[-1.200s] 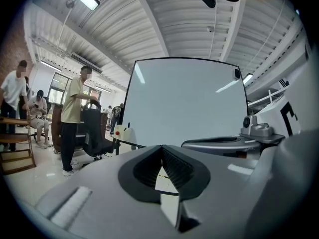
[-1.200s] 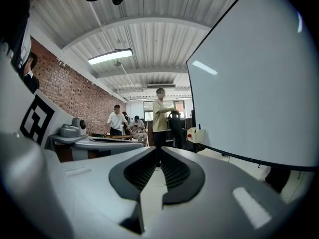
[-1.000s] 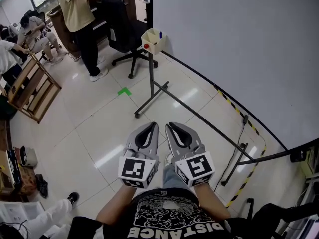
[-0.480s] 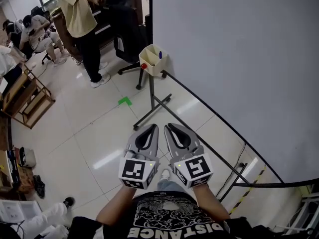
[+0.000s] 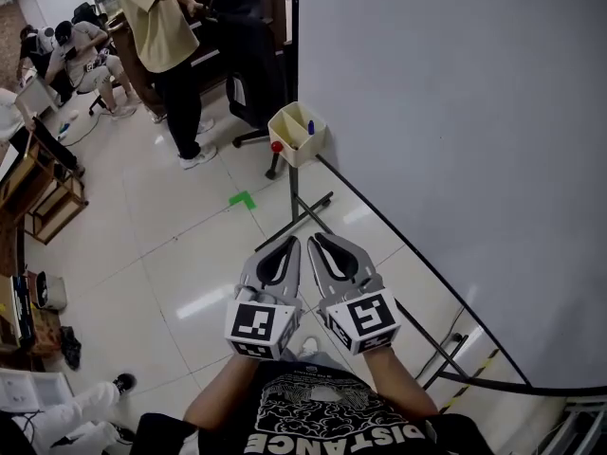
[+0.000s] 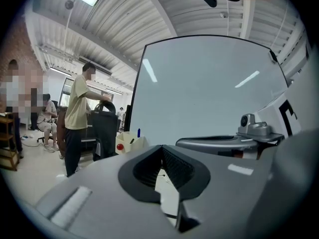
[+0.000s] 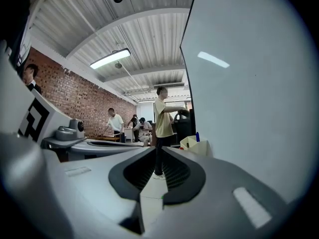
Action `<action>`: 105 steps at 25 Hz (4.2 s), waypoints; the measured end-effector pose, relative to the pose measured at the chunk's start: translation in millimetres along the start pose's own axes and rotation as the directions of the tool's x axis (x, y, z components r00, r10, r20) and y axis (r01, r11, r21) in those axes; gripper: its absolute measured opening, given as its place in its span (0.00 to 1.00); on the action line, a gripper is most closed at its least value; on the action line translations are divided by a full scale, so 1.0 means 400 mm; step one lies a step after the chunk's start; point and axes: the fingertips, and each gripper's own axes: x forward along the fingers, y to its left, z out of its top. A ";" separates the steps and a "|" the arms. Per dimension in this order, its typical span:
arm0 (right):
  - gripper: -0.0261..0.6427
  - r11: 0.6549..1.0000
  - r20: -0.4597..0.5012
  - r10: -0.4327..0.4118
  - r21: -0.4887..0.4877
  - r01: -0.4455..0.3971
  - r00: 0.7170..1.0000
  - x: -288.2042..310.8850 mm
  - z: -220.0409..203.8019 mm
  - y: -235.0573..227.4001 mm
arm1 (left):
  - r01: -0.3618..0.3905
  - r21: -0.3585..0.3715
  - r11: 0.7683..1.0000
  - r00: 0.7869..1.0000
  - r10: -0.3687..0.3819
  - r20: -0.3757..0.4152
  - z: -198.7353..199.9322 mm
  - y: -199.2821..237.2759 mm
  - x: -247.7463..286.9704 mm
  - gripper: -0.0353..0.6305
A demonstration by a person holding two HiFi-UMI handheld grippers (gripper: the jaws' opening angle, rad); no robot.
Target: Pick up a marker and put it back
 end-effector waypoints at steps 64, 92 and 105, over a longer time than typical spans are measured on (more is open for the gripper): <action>0.09 0.962 -0.097 -0.270 -0.078 0.263 0.958 0.555 -0.095 -0.340 | 0.064 -0.028 0.998 0.996 -0.066 -0.064 0.007 0.403 0.411 0.06; 0.09 0.955 0.044 -0.278 -0.097 0.281 0.960 0.368 0.034 -0.268 | 0.057 -0.023 0.998 0.998 -0.057 -0.026 0.015 0.300 0.293 0.06; 0.09 0.953 0.099 -0.272 -0.106 0.282 0.957 0.222 0.072 -0.201 | 0.057 -0.006 0.998 0.998 -0.057 0.021 0.040 0.215 0.204 0.06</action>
